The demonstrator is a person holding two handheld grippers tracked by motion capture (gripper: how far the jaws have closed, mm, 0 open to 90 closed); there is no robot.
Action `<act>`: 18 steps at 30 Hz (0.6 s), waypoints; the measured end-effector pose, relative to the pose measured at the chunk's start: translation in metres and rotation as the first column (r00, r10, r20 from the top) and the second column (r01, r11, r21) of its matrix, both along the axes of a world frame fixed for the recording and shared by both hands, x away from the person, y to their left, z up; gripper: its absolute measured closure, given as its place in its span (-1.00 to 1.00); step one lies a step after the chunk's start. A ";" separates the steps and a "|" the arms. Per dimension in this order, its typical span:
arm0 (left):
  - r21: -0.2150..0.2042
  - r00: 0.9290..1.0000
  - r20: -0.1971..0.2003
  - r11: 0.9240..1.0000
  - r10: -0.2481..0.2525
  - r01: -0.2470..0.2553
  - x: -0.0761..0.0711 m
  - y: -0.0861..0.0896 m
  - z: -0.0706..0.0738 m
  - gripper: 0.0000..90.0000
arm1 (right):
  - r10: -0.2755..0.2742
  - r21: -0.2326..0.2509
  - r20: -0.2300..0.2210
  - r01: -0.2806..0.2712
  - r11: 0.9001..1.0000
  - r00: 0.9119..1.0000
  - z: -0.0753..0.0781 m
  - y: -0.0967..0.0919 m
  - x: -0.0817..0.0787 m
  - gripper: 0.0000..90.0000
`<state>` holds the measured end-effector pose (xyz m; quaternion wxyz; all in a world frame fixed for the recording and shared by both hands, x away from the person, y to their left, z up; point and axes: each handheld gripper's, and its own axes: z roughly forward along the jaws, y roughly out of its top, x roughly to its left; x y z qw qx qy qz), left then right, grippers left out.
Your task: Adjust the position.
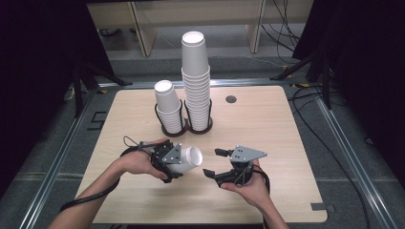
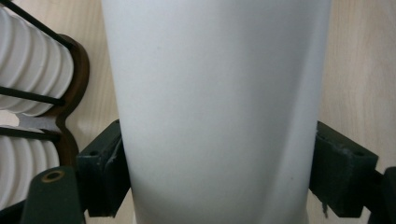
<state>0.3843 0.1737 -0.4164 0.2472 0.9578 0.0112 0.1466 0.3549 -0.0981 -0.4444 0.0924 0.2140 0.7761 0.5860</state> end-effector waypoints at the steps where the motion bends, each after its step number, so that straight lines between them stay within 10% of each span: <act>1: 0.018 1.000 -0.006 1.000 -0.009 0.009 0.000 -0.001 0.000 -0.60 | 0.009 0.004 -0.008 -0.009 1.000 1.000 0.000 0.002 0.000 -0.65; 18: 0.123 0.997 -0.029 0.989 -0.076 0.079 -0.006 -0.007 -0.001 -0.60 | 0.124 -0.053 -0.004 -0.124 0.991 0.992 0.001 0.026 0.007 -0.66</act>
